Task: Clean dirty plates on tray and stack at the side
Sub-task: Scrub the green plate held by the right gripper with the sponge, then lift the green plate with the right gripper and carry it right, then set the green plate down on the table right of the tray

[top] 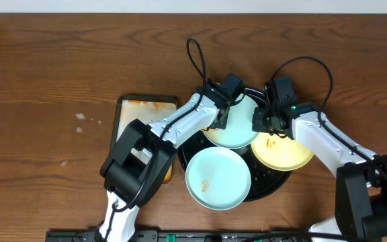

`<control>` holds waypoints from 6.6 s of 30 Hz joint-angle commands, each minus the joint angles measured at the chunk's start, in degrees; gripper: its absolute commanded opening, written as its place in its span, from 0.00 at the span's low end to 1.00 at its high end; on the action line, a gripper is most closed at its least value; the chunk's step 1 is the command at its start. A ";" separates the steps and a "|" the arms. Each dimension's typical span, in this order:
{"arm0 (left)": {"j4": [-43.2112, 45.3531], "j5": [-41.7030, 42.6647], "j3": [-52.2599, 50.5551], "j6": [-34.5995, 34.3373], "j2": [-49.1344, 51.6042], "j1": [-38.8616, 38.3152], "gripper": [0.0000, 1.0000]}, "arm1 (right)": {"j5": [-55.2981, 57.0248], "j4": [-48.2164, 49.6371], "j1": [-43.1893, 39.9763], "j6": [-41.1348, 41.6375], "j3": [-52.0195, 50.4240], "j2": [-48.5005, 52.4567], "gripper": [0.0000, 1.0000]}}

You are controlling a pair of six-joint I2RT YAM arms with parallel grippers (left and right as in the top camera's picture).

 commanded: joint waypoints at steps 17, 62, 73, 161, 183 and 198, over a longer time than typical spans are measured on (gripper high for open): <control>-17.09 -5.88 -0.48 -5.90 -19.71 13.55 0.14 | 15.37 -2.43 0.63 -11.61 -0.81 -12.72 0.01; -19.67 19.43 -6.73 13.03 -19.71 34.25 0.10 | 59.82 12.07 34.47 -58.73 -0.81 -25.40 0.01; -18.78 19.26 -7.06 13.05 -19.69 34.25 0.14 | 59.65 12.44 34.45 -55.84 -0.81 -25.38 0.01; -15.63 20.85 -7.85 13.22 -19.69 34.23 0.14 | 14.16 -3.89 -44.89 -1.64 -0.35 -16.65 0.01; -19.50 22.80 -7.85 15.89 -19.71 33.53 0.13 | -25.64 -5.40 -40.41 -9.53 -0.07 -28.85 0.53; -12.94 4.42 -16.96 5.25 -19.67 30.73 0.29 | -17.51 -18.08 -24.85 -15.65 -0.07 -33.48 0.52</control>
